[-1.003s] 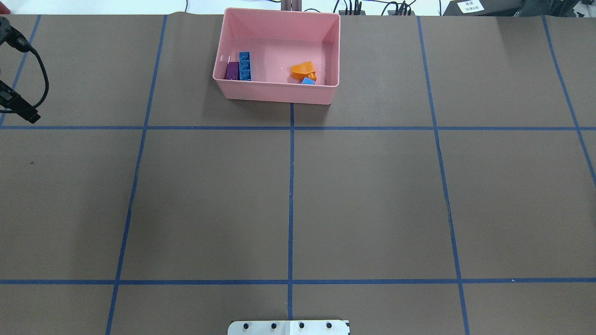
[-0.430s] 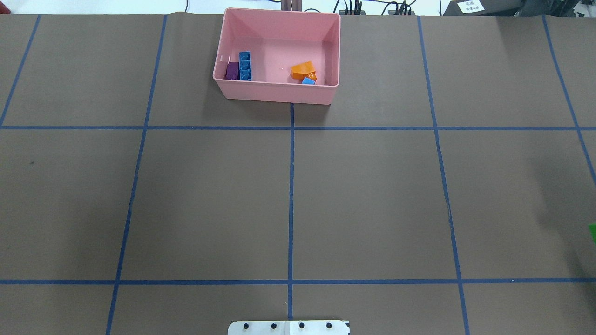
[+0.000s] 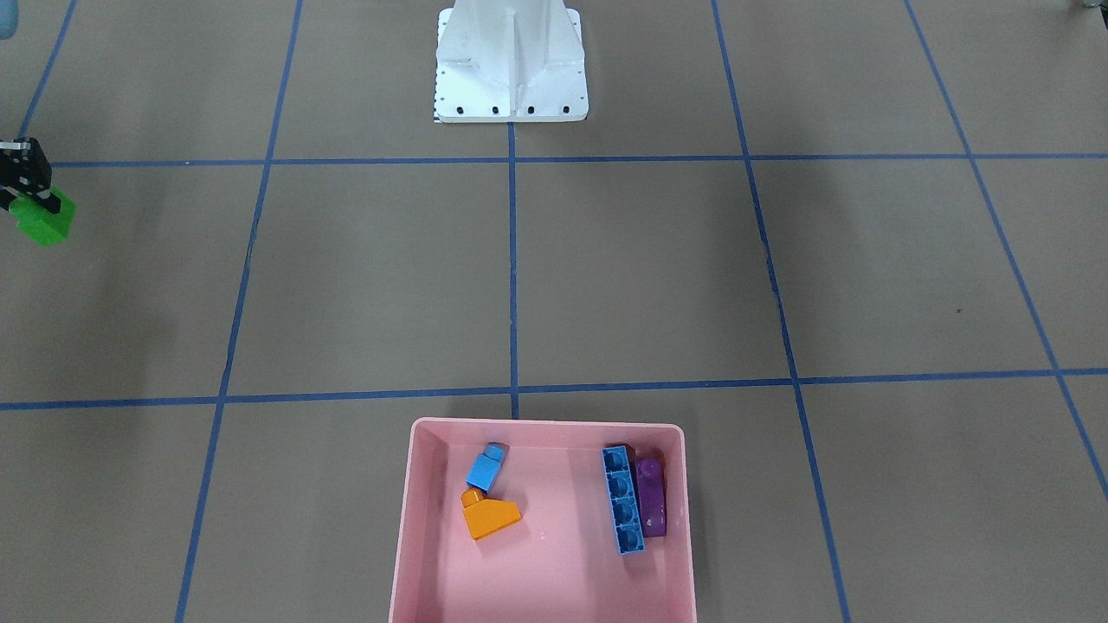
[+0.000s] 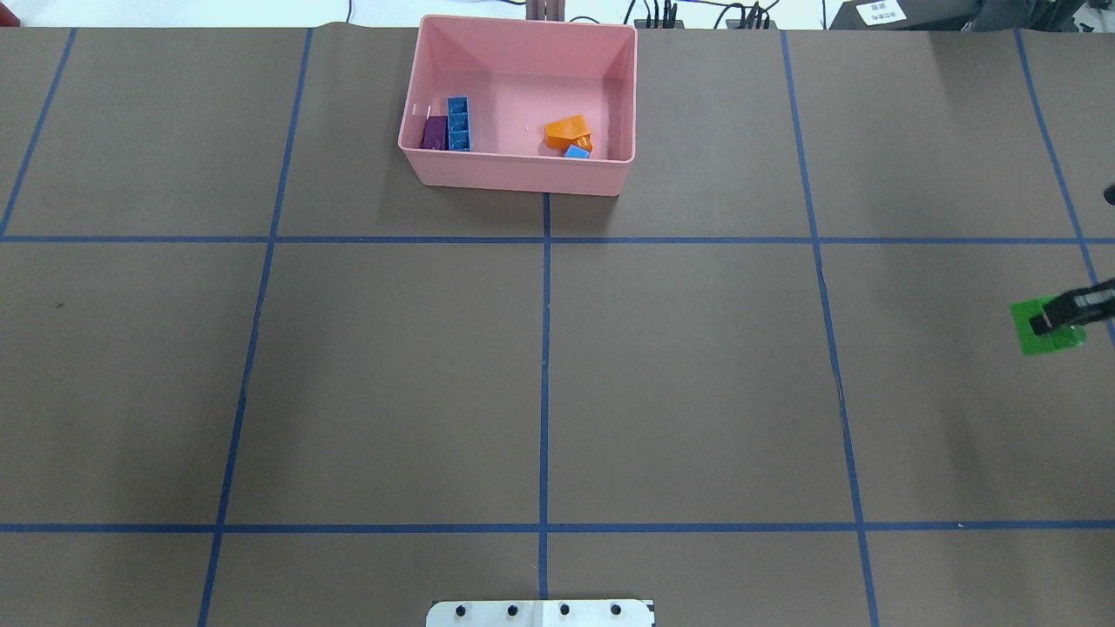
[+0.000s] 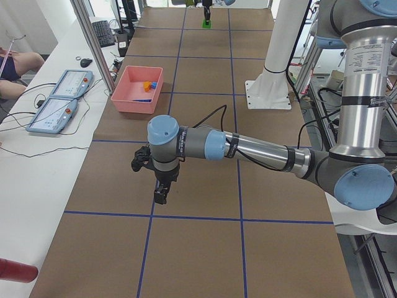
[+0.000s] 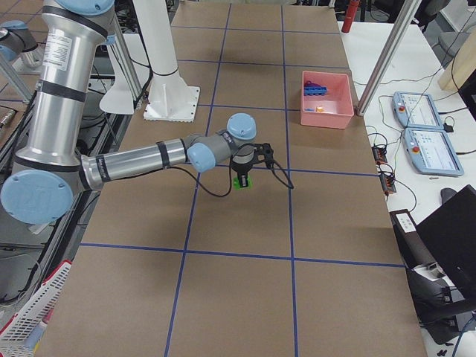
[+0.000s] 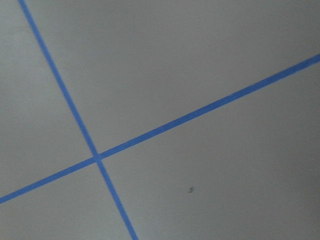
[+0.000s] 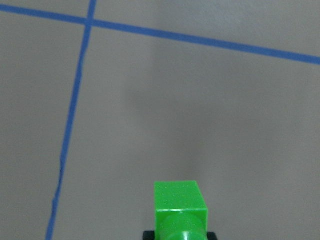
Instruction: Put all blocks into box
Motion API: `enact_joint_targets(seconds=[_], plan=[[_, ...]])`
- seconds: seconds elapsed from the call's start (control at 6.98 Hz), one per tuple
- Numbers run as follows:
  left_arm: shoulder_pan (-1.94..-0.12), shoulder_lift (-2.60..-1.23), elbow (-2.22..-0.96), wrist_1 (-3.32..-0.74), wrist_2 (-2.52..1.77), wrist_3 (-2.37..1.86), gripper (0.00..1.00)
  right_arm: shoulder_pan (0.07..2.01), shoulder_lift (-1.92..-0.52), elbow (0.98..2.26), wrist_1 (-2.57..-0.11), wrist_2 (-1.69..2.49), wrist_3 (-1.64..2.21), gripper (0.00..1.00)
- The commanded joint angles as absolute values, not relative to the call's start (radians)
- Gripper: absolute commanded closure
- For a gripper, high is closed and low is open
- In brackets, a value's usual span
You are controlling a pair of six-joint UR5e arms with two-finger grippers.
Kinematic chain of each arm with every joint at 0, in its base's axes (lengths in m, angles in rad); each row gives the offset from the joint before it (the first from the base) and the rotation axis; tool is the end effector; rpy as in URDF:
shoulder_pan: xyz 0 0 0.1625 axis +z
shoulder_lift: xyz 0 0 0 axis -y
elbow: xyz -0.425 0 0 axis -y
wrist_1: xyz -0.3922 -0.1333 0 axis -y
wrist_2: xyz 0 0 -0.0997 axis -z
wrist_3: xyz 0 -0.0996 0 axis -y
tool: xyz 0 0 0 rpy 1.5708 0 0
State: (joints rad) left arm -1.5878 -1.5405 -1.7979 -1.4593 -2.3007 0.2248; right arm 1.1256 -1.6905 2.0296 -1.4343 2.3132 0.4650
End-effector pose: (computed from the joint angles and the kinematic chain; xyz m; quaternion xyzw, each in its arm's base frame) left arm -0.0750 -0.4762 0.5761 0.0826 0.3492 0.1119 0.9267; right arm -0.1305 -0.4267 0.4736 0.0422 -0.4131 -0.0765 0.9065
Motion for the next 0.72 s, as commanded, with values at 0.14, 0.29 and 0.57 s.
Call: enact_joint_targets(seconds=[0.14, 0.29, 0.57], plan=[[-1.600, -1.511, -1.801, -1.473, -2.321, 0.218, 0.00, 1.115, -1.160, 1.970, -1.942, 2.304, 0.511, 1.00], [-1.600, -1.503, -1.805, -1.473, -2.321, 0.218, 0.00, 1.085, -1.021, 1.880, -1.953, 2.304, 0.593, 1.00], [-1.601, -1.497, -1.807, -1.474, -2.335, 0.218, 0.00, 1.031, -0.727, 1.618, -1.947, 2.296, 0.728, 1.00]])
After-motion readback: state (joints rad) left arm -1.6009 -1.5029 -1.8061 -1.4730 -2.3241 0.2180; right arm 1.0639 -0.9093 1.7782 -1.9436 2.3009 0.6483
